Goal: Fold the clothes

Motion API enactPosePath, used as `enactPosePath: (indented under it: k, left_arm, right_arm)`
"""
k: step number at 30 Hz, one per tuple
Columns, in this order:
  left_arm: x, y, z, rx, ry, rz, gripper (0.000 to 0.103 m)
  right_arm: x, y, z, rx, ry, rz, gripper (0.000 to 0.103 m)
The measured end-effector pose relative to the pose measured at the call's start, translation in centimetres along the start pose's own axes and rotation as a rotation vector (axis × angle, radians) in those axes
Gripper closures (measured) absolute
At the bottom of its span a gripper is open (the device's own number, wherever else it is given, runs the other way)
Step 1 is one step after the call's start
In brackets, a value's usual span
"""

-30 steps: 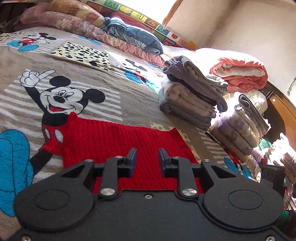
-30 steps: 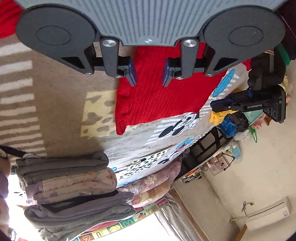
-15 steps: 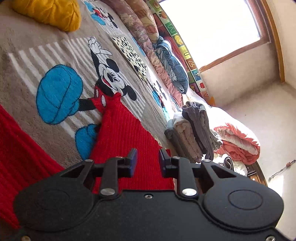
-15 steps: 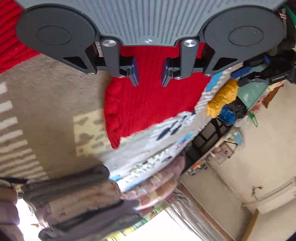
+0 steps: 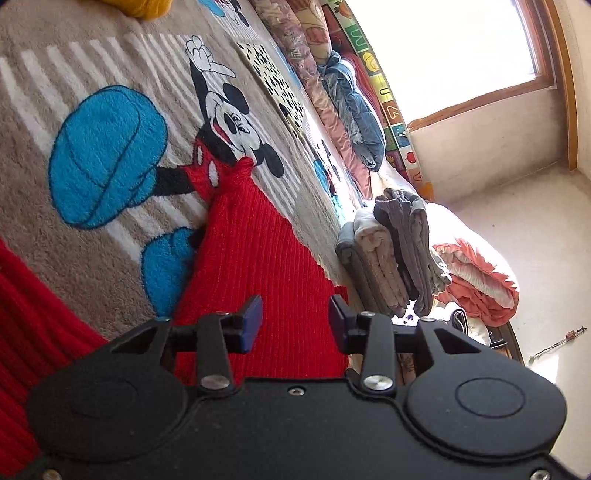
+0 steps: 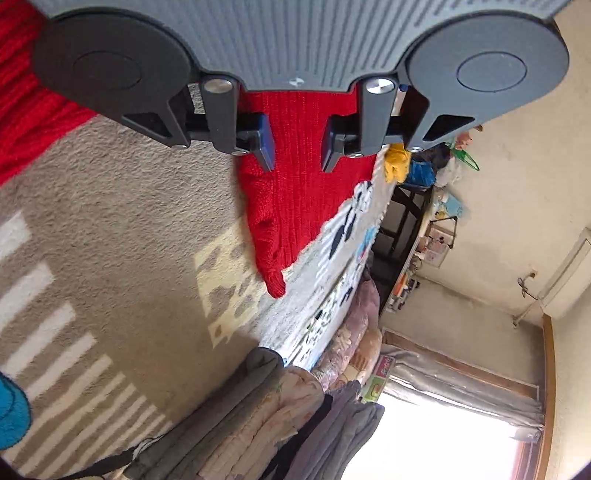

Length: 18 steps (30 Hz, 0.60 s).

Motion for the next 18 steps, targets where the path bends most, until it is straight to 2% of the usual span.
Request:
enactPosePath:
  k: [1,2,3,5,6,7,10,11,14,18]
  left_arm:
    - [0.0,-0.1,0.2,-0.003,-0.003,0.001,0.066]
    - [0.1,-0.1,0.3,-0.008,-0.004,0.002,0.066]
    - [0.3,-0.2,0.3,-0.007,-0.003,0.006,0.065]
    - [0.7,-0.5,0.2,0.002,0.000,0.013,0.064]
    - [0.9,-0.7,0.2,0.007,0.004,0.014,0.064]
    - [1.1,-0.9,0.1,0.012,0.007,0.015,0.063]
    - [1.6,-1.6,0.6,-0.003,-0.004,0.014,0.061]
    - [1.7,-1.7,1.0,-0.014,-0.013,0.015,0.061]
    - [1.8,-1.8,2.0,-0.048,-0.021,0.021,0.061]
    - [2.3,-2.3,1.7,-0.026,-0.013,0.034,0.059]
  right_arm:
    - [0.4,-0.4,-0.6,0.016,0.027,0.005,0.091]
    - [0.7,-0.9,-1.0,0.030,0.045,0.004,0.092]
    - [0.6,-1.6,-0.9,0.036,0.041,-0.007,0.089]
    - [1.0,-2.8,-0.3,0.023,0.041,-0.013,0.078]
    - [1.4,-3.5,0.0,0.009,0.045,-0.010,0.070]
    - [1.8,-4.1,0.5,-0.004,0.045,-0.006,0.067]
    - [3.3,-5.8,2.0,-0.045,0.024,0.012,0.067]
    - [4.0,-6.4,2.1,-0.057,0.040,0.018,0.067]
    - [6.2,-7.8,0.9,-0.031,0.087,0.046,0.068]
    - [7.4,-9.6,-0.6,0.060,0.033,0.008,0.071]
Point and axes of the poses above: each gripper's, at about its wrist camera, not at the fingertips, and x roughly the way its jaws point, z to its left, y to its underside, the point moved 7 cm from there along x, roughly the way its jaws point, and after that the axes turned 5 degrees about z, right-handed, at the moved point
